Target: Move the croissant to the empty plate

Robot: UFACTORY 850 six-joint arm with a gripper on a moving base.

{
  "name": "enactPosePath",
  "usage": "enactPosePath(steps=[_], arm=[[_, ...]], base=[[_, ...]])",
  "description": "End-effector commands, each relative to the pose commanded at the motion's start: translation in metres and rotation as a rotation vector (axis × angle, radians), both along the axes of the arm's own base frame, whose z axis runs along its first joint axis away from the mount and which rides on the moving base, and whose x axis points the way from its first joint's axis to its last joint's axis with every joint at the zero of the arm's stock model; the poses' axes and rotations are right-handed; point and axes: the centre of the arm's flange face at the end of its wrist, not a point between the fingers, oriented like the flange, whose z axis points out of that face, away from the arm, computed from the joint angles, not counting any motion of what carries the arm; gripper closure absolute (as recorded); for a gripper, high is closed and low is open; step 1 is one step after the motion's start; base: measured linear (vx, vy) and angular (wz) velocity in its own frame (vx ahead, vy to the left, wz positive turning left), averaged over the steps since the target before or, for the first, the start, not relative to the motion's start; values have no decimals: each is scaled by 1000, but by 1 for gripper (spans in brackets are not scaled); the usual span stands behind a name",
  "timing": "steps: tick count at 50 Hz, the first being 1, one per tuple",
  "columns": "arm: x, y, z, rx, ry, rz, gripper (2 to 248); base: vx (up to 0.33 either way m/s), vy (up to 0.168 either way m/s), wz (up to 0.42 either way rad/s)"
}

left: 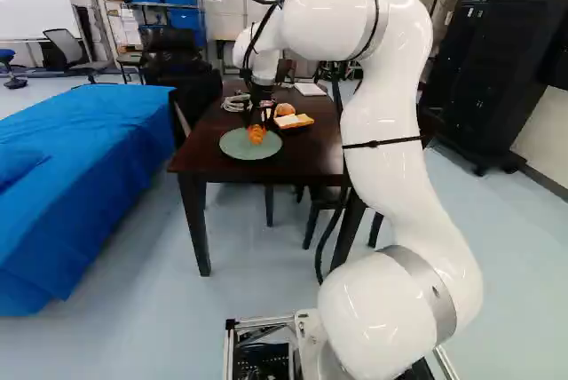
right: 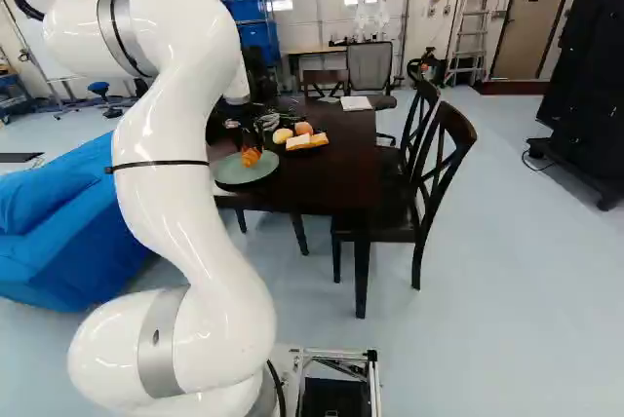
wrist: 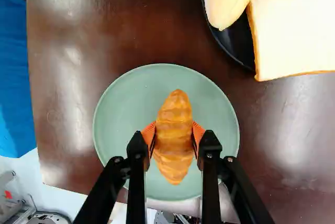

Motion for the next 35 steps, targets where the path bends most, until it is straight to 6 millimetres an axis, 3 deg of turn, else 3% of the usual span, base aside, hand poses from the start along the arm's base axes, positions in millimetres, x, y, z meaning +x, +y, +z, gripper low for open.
enactPosePath(steps=[21, 22, 26, 27, 31, 32, 35], arm=[[0, 0, 0, 0, 0, 0, 140], [0, 0, 0, 0, 0, 0, 109], [0, 0, 0, 0, 0, 0, 109], [0, 0, 0, 0, 0, 0, 76], [0, 0, 0, 0, 0, 0, 76], [0, 0, 0, 0, 0, 0, 41], [0, 0, 0, 0, 0, 0, 41]], base=[[0, 0, 0], [0, 0, 0], [0, 0, 0], [0, 0, 0], [0, 0, 0], [0, 0, 0], [0, 0, 0]])
